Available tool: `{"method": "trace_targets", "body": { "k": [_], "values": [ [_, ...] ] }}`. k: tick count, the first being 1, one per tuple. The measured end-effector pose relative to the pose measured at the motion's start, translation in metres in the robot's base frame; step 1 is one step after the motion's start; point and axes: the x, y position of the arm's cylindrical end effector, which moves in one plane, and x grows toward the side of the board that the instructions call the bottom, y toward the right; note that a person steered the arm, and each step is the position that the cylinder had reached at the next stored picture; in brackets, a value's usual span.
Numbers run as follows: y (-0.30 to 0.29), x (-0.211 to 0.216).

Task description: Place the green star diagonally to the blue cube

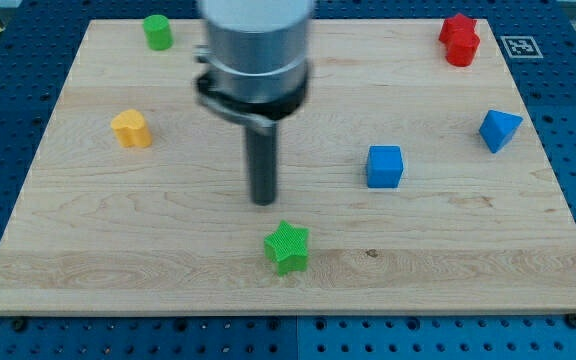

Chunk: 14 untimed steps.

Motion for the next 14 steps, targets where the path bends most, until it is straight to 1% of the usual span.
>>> {"method": "trace_targets", "body": {
  "k": [1,2,3,5,6,7,8,10,12,14],
  "values": [
    [-0.038,0.025],
    [-0.041,0.049],
    [-0.036,0.052],
    [0.029,0.057],
    [0.049,0.057],
    [0.017,0.059],
    [-0.016,0.072],
    [0.01,0.074],
    [0.042,0.09],
    [0.079,0.085]
  ]
}}
